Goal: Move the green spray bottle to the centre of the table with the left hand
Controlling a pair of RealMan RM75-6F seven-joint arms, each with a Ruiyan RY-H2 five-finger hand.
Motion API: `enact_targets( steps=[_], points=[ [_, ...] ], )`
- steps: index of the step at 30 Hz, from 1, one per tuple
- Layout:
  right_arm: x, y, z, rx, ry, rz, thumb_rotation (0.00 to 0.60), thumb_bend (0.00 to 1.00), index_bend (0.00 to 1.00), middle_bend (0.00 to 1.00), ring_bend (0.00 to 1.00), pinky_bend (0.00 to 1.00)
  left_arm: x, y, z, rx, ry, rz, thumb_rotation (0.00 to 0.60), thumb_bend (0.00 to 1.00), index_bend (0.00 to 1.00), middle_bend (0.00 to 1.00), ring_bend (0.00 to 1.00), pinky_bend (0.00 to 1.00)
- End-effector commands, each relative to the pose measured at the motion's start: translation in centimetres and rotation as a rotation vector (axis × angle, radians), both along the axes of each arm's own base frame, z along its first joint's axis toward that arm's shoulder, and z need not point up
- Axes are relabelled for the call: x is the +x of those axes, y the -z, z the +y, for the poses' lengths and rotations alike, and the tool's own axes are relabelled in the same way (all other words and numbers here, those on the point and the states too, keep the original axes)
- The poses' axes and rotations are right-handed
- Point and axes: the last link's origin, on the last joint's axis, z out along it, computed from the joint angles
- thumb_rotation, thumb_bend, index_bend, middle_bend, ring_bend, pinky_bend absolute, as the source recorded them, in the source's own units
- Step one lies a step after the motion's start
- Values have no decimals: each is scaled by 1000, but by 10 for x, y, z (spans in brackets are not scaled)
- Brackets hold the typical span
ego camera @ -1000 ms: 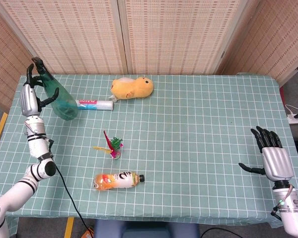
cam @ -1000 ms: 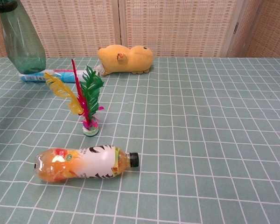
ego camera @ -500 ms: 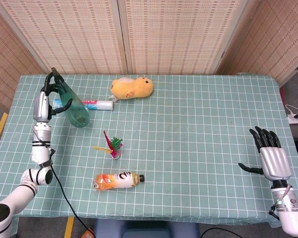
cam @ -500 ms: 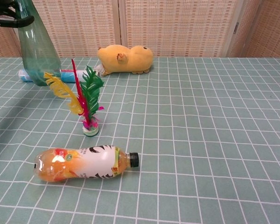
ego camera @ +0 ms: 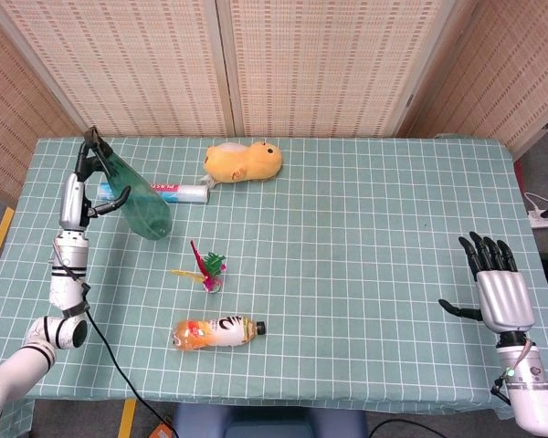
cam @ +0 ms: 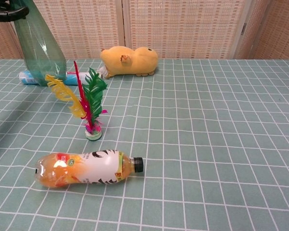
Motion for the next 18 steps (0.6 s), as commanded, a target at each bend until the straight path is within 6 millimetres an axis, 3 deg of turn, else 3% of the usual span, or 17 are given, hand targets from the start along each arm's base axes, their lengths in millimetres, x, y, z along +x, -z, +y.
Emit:
enact_targets(
  steps=[1,18],
  points=[
    [-1,0,0,-4,11,3,600,0,48,0,0,0,-2,2,-3,-16,16,-21,600,347,20,659,400,167],
    [0,2,2,-8,52,104,600,0,65,0,0,0,1,23,-20,30,181,50,600,335,7,650,387,146]
  ],
)
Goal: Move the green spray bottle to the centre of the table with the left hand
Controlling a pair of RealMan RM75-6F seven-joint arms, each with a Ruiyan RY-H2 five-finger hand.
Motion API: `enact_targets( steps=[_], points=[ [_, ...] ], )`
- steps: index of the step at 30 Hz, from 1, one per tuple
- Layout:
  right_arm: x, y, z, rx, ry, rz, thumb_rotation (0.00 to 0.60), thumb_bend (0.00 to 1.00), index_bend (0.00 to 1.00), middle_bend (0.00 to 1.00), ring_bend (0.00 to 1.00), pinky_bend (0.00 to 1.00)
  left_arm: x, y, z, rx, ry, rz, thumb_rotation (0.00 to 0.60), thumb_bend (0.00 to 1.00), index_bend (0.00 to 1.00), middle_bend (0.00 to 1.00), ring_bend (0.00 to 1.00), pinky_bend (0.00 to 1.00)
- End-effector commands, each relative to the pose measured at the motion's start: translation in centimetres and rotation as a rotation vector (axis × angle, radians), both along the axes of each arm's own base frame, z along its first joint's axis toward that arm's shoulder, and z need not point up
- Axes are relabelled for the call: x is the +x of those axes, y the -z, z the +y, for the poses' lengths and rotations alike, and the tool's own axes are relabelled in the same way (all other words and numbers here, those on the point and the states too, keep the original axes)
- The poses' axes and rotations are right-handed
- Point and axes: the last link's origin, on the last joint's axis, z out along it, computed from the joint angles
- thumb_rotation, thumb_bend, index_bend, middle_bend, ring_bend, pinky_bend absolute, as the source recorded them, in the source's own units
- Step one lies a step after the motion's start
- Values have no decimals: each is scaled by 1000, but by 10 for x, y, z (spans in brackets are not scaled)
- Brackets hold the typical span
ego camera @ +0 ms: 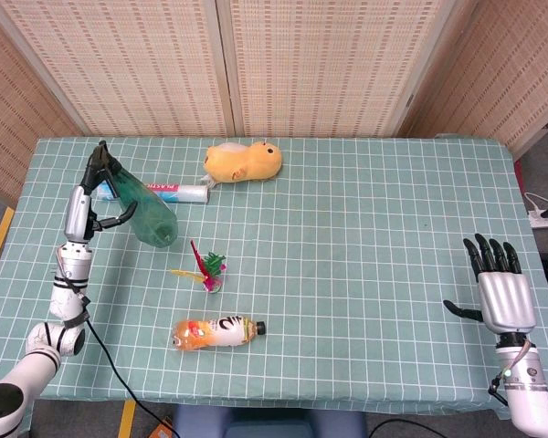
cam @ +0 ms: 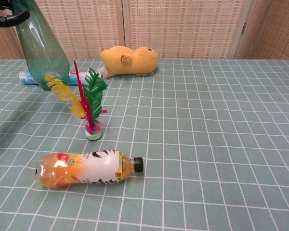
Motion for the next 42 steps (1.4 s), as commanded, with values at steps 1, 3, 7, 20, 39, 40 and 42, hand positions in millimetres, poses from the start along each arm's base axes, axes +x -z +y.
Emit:
enact_targets(
  steps=[1,3,7,20,39,40,42],
  points=[
    [0,0,0,1,7,14,600,0,65,0,0,0,2,13,-4,-8,27,15,600,335,7,650,387,145],
    [0,0,1,3,12,28,600,0,66,0,0,0,1,17,-3,-23,15,10,600,334,7,650,387,143],
    [0,0,2,-1,24,38,600,0,69,0,0,0,1,21,-2,-25,17,15,600,334,7,650,387,141],
    [-2,-1,5,3,58,72,600,0,77,0,0,0,0,40,-6,-70,6,29,600,312,6,649,386,134],
    [-2,0,5,17,88,107,600,0,80,0,0,0,-4,52,-6,-128,-24,10,600,286,6,629,360,117],
    [-2,0,5,18,89,108,600,0,80,0,0,0,-5,53,-6,-132,-25,12,600,283,5,624,355,115],
    [-2,1,5,18,91,111,600,0,80,0,0,0,-5,55,-7,-143,-26,14,600,279,2,608,341,106]
  ],
)
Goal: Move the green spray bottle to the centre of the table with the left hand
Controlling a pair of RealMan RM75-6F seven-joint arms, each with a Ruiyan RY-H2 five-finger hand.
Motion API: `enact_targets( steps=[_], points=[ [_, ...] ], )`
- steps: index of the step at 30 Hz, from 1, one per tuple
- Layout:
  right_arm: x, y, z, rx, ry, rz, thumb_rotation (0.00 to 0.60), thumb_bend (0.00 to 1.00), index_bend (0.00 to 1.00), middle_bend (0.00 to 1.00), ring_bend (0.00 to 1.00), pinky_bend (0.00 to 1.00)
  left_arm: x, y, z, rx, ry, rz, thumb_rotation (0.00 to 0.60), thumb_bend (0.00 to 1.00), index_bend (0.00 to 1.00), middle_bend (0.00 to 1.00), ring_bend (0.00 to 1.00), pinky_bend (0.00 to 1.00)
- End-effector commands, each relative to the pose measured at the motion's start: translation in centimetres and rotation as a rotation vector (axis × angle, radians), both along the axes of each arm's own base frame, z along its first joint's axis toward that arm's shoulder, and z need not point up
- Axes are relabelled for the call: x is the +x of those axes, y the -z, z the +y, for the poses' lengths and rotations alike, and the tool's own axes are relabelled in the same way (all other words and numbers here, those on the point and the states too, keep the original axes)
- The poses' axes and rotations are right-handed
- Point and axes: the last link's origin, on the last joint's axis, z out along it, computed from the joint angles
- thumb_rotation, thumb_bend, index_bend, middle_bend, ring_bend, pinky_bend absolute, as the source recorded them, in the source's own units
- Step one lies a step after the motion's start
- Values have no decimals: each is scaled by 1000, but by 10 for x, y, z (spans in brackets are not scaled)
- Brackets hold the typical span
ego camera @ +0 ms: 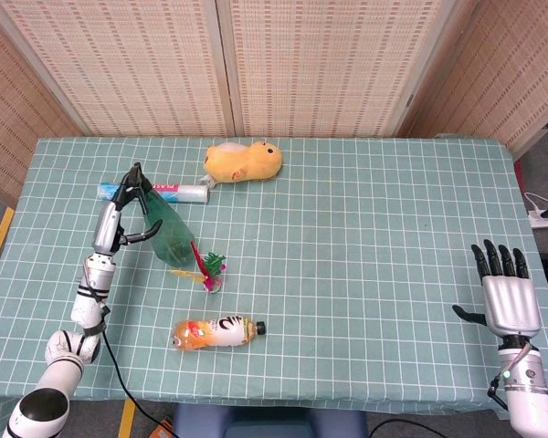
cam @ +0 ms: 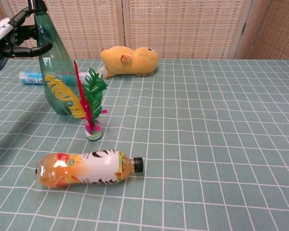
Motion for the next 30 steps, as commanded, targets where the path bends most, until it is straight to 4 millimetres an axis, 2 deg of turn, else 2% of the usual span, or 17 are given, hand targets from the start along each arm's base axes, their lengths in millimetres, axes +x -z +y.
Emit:
enact_targets(
  steps=[1,13,30],
  points=[
    [0,0,0,1,2,2,600,0,80,0,0,0,-1,2,-1,-12,-1,0,600,277,0,596,331,99],
    [0,1,0,5,10,18,600,0,80,0,0,0,-3,4,-4,-28,5,-11,600,249,0,563,303,84],
    [1,3,-2,9,9,29,600,0,84,0,0,0,-8,-2,-10,-44,38,-31,600,130,0,345,160,33]
  ],
)
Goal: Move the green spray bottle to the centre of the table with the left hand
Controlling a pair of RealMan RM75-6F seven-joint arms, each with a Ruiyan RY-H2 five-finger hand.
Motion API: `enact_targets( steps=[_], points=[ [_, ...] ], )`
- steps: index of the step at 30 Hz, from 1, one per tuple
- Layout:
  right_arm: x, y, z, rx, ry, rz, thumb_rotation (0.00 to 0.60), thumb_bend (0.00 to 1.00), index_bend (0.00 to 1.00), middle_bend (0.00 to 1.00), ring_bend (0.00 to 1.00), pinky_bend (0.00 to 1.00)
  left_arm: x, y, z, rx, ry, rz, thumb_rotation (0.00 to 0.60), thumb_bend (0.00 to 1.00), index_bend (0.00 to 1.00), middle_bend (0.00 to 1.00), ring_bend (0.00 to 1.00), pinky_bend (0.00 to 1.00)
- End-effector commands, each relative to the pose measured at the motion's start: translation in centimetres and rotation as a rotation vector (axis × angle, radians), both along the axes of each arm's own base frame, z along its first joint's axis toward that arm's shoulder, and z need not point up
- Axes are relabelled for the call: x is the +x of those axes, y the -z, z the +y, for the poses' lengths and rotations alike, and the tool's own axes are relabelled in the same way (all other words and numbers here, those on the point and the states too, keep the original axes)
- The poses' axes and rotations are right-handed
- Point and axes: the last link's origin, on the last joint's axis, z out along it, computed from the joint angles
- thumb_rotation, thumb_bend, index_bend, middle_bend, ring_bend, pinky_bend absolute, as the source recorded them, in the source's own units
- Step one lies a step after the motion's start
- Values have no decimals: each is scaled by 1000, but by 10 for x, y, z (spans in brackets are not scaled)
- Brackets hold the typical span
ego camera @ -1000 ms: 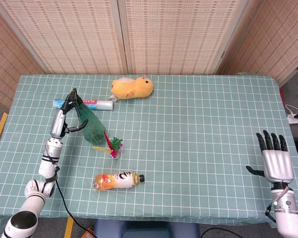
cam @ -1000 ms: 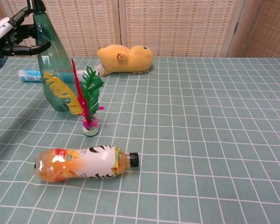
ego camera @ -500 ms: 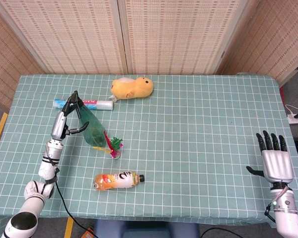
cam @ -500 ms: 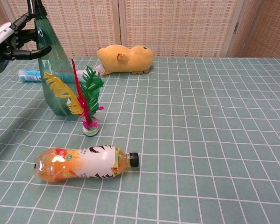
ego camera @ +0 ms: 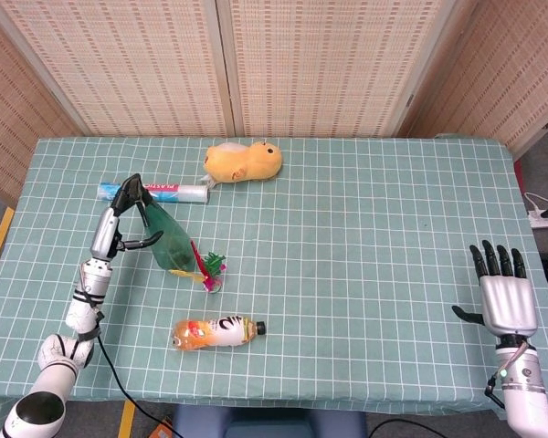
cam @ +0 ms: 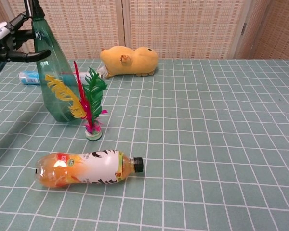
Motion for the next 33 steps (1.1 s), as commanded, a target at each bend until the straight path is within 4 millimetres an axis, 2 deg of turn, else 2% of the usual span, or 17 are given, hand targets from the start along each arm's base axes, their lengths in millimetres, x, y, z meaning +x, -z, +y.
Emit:
enact_targets(
  steps=[1,17,33],
  points=[
    [0,0,0,1,-1,0,600,0,85,0,0,0,-2,0,-1,-5,-1,1,600,128,0,324,150,30],
    [1,2,-1,6,-10,-7,600,0,95,0,0,0,-8,-10,-5,-9,18,-34,600,97,0,248,126,17],
    [2,3,-4,12,-57,-79,600,0,95,0,0,0,-27,-34,-24,-35,79,-5,600,92,0,214,118,15]
  ],
)
